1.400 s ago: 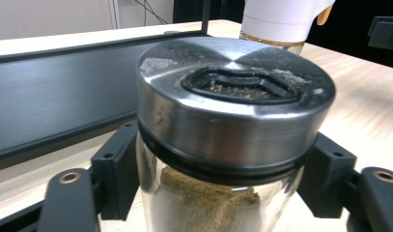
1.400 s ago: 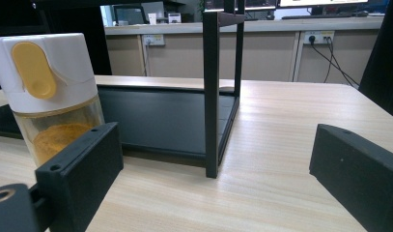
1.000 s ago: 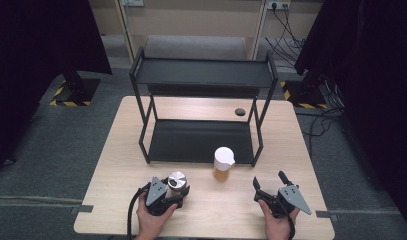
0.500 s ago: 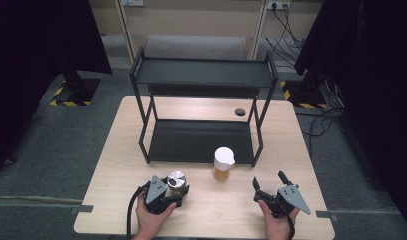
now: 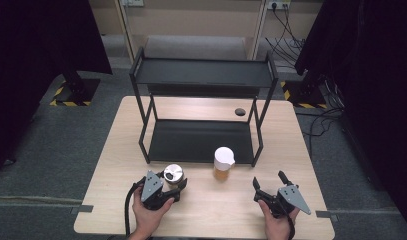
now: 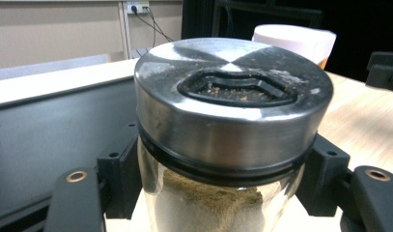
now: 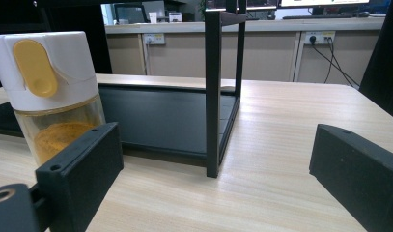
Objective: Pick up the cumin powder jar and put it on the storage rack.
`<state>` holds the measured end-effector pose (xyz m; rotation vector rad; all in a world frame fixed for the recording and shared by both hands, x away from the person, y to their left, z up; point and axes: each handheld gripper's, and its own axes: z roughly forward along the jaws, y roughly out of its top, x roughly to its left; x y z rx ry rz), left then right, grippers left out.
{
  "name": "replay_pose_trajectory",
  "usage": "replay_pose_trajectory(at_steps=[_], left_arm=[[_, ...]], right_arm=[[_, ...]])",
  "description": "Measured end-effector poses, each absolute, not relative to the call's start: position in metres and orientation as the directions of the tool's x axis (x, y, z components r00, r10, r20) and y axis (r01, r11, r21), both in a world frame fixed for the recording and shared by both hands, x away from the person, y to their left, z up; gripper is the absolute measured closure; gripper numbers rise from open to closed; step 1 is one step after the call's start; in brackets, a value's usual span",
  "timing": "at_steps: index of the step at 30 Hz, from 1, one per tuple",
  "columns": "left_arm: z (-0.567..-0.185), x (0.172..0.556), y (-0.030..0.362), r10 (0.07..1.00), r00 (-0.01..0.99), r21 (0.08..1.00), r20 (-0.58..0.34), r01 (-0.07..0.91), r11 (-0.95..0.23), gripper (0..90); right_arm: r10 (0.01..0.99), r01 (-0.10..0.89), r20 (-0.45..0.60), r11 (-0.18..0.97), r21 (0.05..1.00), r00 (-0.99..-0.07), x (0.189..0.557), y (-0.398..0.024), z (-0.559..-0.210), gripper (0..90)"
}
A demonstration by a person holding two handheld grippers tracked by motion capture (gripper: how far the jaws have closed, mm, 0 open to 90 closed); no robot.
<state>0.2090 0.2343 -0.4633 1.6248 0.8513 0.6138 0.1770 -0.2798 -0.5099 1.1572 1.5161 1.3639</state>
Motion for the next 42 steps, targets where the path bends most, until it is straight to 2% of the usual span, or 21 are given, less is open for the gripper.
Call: replay_pose_trajectory(at_steps=[42], left_arm=[[-0.38,0.233,0.215,0.831,0.557,0.989,-0.015,0.132,-0.071,30.6]], right_arm=[[0.958,0.126,0.023,0.014,0.992,-0.287,0.177,-0.28,-0.51,5.3]])
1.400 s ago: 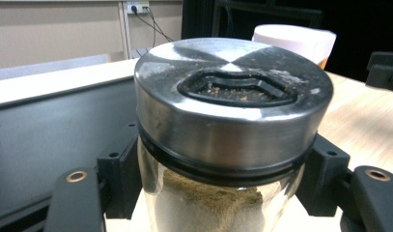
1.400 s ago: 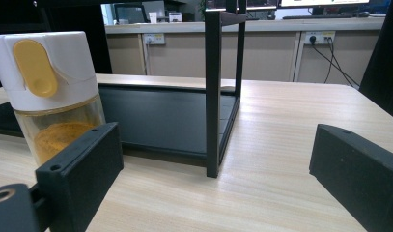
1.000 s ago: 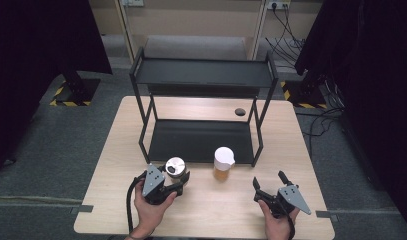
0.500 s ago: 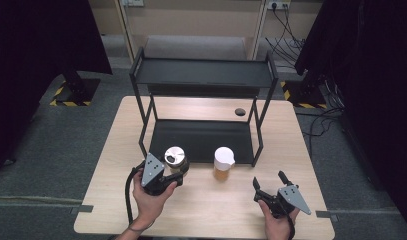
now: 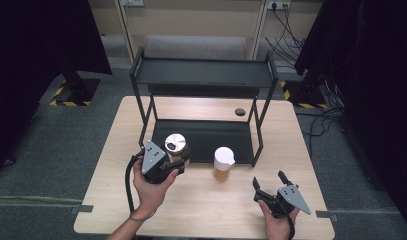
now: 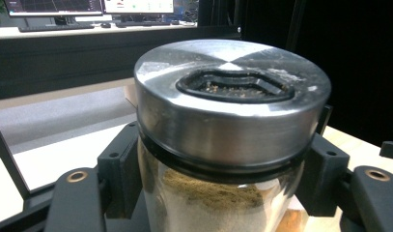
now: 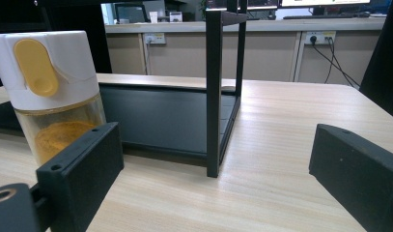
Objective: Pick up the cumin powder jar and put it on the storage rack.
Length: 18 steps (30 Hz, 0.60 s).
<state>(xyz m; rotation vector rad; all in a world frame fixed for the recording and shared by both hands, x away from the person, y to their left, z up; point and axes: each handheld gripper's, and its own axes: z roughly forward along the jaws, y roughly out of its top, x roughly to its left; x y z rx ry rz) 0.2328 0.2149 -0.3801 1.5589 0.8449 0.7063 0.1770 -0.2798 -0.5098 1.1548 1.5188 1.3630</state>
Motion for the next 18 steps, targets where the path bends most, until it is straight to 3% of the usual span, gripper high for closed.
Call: replay_pose_trajectory(at_steps=[18], left_arm=[[-0.345,0.244,0.204,0.838,0.546,0.993,0.009,0.094,-0.072,30.6]], right_arm=[[0.957,0.127,0.024,0.014,0.992,-0.288,0.177,-0.28,-0.51,5.3]])
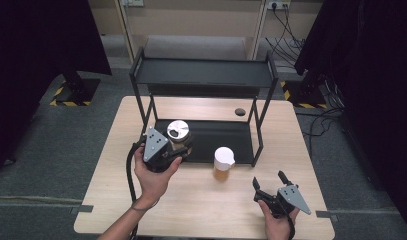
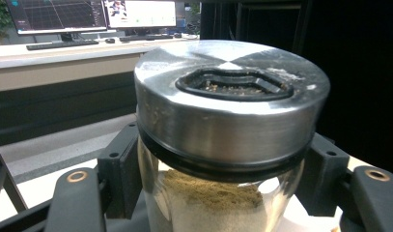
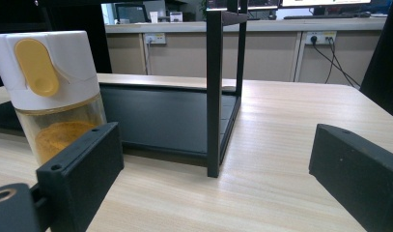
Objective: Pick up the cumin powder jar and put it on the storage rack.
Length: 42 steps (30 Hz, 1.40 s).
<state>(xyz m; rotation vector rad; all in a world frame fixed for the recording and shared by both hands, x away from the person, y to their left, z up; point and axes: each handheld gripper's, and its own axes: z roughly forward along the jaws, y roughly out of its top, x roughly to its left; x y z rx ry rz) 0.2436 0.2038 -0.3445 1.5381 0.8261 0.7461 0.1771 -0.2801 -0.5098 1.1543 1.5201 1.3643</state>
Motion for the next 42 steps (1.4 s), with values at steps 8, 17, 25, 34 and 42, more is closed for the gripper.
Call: replay_pose_trajectory(at_steps=[8,17,25,34,42], left_arm=[[-0.33,0.252,0.2,0.843,0.537,0.993,0.012,0.089,-0.071,30.6],[-0.315,0.257,0.198,0.851,0.525,0.995,0.027,0.065,-0.072,30.7],[-0.301,0.26,0.195,0.853,0.52,0.996,0.042,0.043,-0.076,30.7],[-0.292,0.263,0.194,0.853,0.52,0.996,0.046,0.04,-0.078,30.7],[-0.285,0.264,0.193,0.854,0.518,0.996,0.051,0.034,-0.08,30.7]], right_arm=[[0.957,0.126,0.023,0.014,0.992,-0.289,0.177,-0.28,-0.51,5.3],[0.957,0.127,0.023,0.014,0.992,-0.29,0.177,-0.28,-0.51,5.4],[0.957,0.127,0.025,0.013,0.992,-0.29,0.177,-0.28,-0.51,5.4],[0.957,0.127,0.023,0.015,0.992,-0.289,0.177,-0.28,-0.51,5.5],[0.957,0.126,0.022,0.016,0.992,-0.289,0.177,-0.28,-0.51,5.5]])
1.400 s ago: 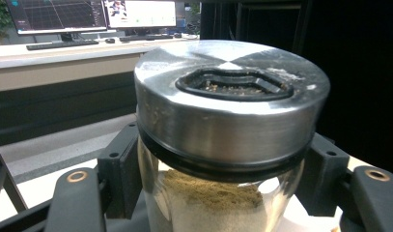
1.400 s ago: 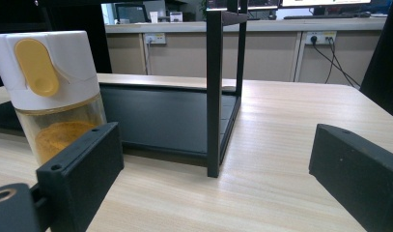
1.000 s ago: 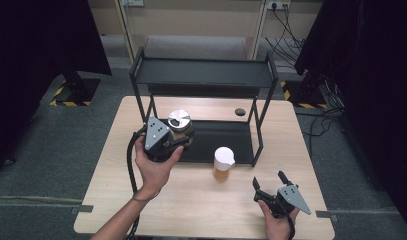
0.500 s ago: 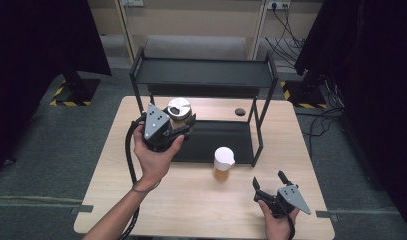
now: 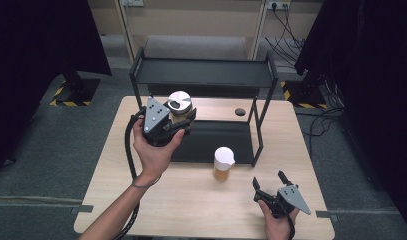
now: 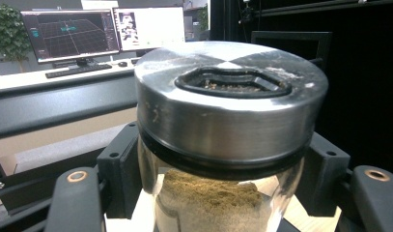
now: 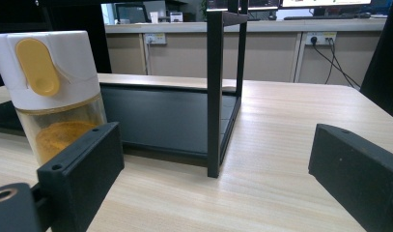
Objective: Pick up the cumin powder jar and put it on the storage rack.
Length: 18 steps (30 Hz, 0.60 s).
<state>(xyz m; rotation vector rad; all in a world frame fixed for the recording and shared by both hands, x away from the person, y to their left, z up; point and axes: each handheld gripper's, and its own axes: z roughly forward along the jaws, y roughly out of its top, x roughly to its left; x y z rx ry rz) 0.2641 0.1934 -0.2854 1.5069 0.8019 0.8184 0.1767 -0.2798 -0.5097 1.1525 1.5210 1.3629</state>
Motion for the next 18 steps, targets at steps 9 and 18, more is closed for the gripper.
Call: replay_pose_trajectory(at_steps=[9,18], left_arm=[[-0.277,0.264,0.193,0.856,0.514,0.998,0.057,0.003,-0.068,30.7],[-0.267,0.263,0.193,0.86,0.505,0.997,0.072,-0.03,-0.066,30.7]], right_arm=[[0.957,0.124,0.02,0.017,0.992,-0.289,0.177,-0.28,-0.51,5.5],[0.957,0.124,0.02,0.017,0.992,-0.29,0.177,-0.28,-0.51,5.5]])
